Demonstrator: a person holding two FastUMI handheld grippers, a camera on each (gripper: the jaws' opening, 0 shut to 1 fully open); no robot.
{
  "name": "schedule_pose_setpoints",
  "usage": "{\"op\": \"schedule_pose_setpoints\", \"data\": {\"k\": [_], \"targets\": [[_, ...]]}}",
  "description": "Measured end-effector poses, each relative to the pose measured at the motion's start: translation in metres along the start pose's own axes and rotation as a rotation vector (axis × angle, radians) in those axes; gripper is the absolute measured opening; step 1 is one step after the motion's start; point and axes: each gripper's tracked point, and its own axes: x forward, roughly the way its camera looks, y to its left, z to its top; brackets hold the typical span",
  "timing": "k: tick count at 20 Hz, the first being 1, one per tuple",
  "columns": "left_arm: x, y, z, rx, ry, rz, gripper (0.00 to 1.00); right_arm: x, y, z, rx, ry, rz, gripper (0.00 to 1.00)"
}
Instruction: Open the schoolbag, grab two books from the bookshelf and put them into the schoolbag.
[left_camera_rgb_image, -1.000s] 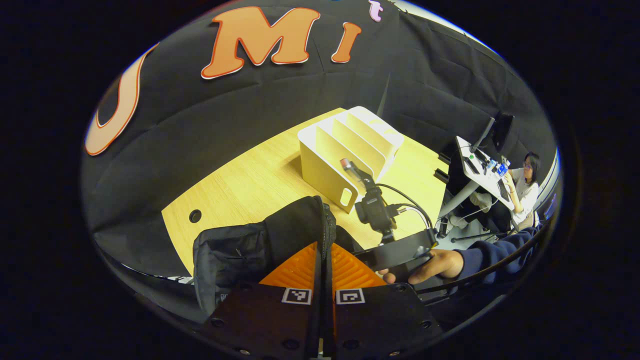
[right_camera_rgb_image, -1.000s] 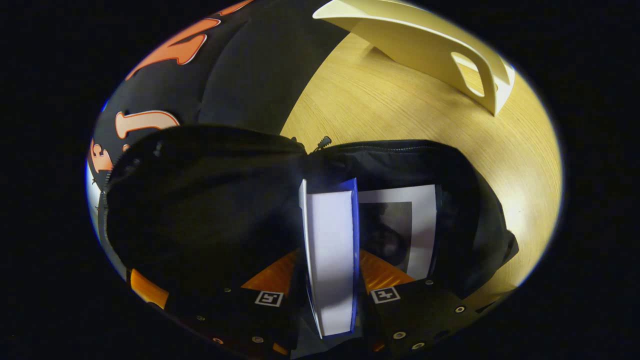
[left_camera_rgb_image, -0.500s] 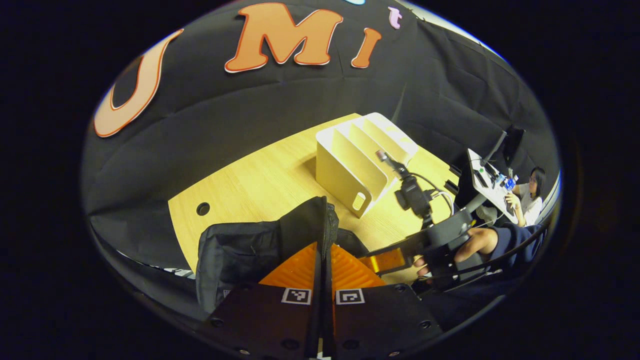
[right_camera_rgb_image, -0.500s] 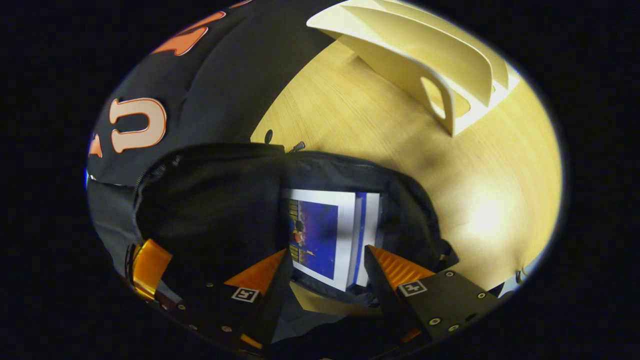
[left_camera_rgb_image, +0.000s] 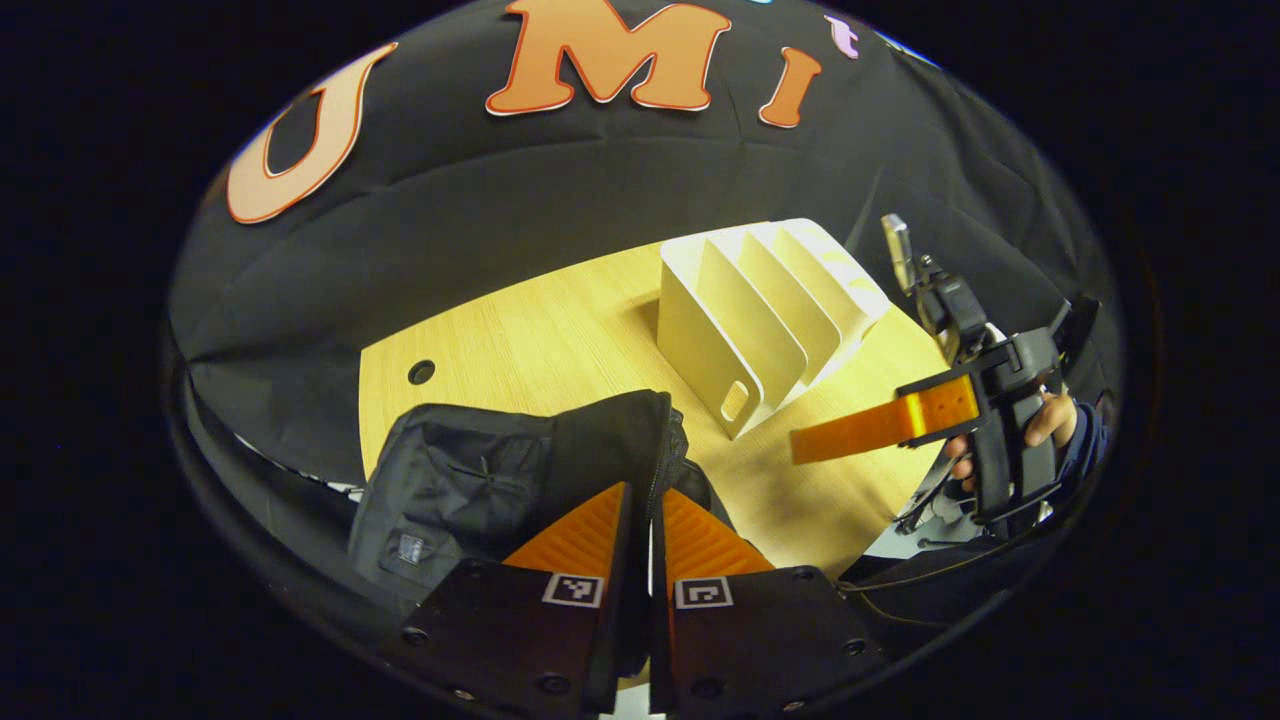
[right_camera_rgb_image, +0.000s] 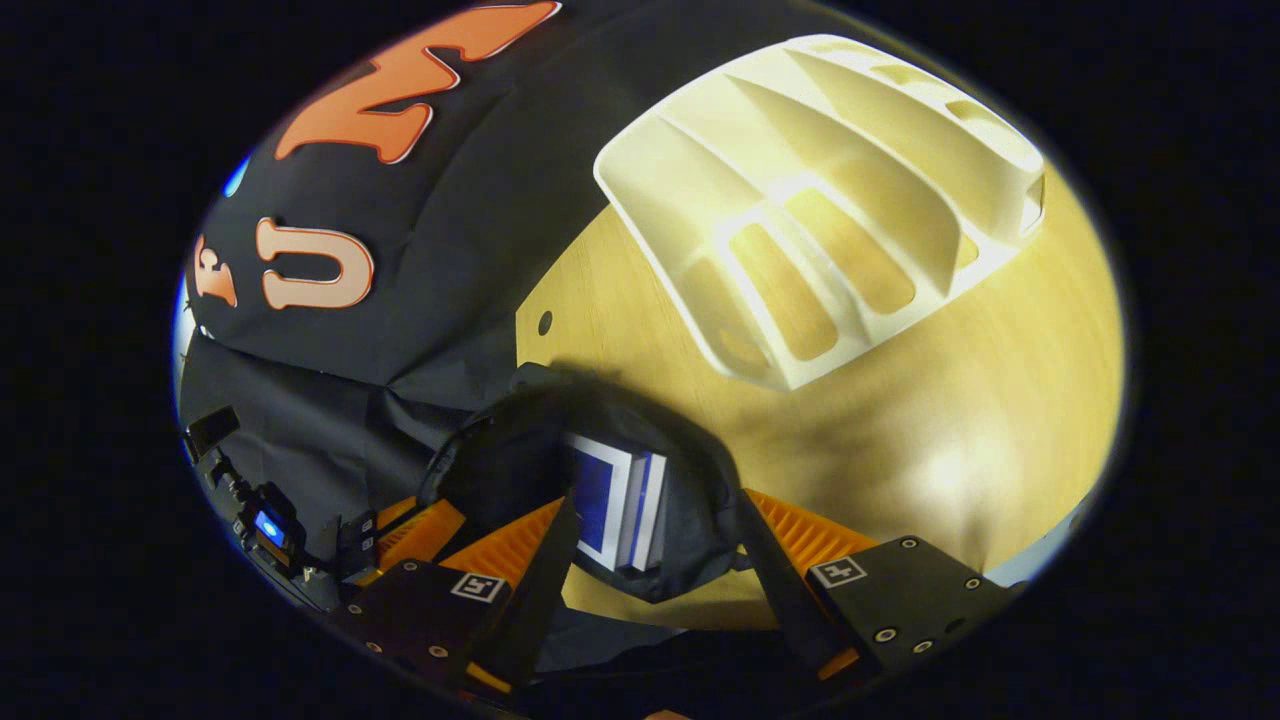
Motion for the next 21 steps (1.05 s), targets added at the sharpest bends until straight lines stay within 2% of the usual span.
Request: {"op": "schedule_pose_setpoints", "data": {"k": [1,2,3,4,8,10,13,16,21], "targets": [[0.003,-0.01,-0.001,-0.017,0.002,0.012,0.17,-0.012,-0.009,0.007,-0.029,-0.007,-0.003,0.94],[0.005,-0.024,0.003,-0.03,-0.013,0.013,0.33,-0.022,-0.017,0.016,-0.057,-0.017,-0.009,0.95],[0.006,-0.037,0.008,-0.043,-0.025,0.015,0.4,-0.031,-0.024,0.024,-0.084,-0.026,-0.011,0.95],[0.009,-0.049,0.013,-0.047,-0.035,0.02,0.53,-0.041,-0.031,0.031,-0.107,-0.035,-0.011,0.95],[0.016,-0.092,0.04,-0.066,-0.082,0.067,0.81,-0.081,-0.053,0.056,-0.193,-0.092,-0.019,0.95],[0.011,-0.108,0.05,-0.083,-0.129,0.112,0.85,-0.101,-0.06,0.072,-0.241,-0.135,-0.034,0.95],[-0.008,-0.133,0.089,-0.128,-0.258,0.175,0.86,-0.134,-0.055,0.102,-0.354,-0.253,-0.059,0.95],[-0.029,-0.149,0.129,-0.147,-0.434,0.243,0.98,-0.176,-0.038,0.13,-0.489,-0.401,-0.067,0.95],[-0.048,-0.142,0.162,-0.162,-0.683,0.309,0.98,-0.237,-0.008,0.161,-0.641,-0.675,-0.09,0.95]]}}
